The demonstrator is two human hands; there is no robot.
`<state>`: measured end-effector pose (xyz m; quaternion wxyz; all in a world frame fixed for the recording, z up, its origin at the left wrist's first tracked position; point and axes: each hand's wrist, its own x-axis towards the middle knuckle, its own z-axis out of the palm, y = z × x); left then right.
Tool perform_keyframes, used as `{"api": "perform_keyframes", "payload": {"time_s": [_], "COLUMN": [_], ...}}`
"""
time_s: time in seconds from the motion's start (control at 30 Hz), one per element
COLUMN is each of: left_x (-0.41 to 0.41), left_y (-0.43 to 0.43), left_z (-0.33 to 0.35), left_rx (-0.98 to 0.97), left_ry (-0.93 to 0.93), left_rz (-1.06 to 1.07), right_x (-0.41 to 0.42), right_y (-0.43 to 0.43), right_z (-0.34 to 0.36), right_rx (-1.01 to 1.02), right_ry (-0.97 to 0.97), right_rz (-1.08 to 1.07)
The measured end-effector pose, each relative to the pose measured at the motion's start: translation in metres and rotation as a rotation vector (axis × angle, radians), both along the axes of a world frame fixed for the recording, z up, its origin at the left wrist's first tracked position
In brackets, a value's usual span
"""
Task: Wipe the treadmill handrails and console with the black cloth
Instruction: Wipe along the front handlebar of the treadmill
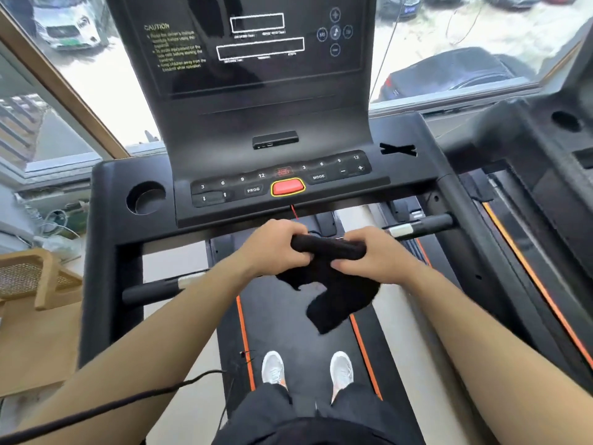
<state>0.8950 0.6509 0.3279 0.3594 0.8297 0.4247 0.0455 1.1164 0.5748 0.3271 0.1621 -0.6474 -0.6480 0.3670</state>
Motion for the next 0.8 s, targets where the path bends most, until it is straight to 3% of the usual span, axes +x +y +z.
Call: {"api": "perform_keyframes", "payload": {"time_s": [0.27,0.4,0.5,0.57,0.63,0.8], "left_x": [0.067,0.094,0.102,0.106,0.109,0.126], "left_y": [0.024,0.019,-0.012,-0.034,-0.045,-0.015], "left_z": [-0.022,-0.039,-0.055,-0.076,-0.096,-0.111], "left_rx": [0.027,0.395,0.779,0.704,0.496,0.417], "left_ry": [0.217,0.505,0.314,0.242,0.322,0.635], "left_rz": [0.211,0.411,0.395,0.179,0.065,0.164], "right_x": [0.083,0.080,0.065,0.058,0.059,0.050], "right_y": [0.055,0.074,0.050,0.029,0.019,0.053], "right_z": [-0.014,-0.044,-0.068,-0.087,-0.105,-0.117], "right_rx": [-0.030,0.086,0.319,0.333,0.297,0.244], "right_ry": [-0.361,-0.570,-0.621,-0.558,-0.564,-0.713], "right_rz": [0.028,0.026,0.059,0.195,0.290,0.331]}}
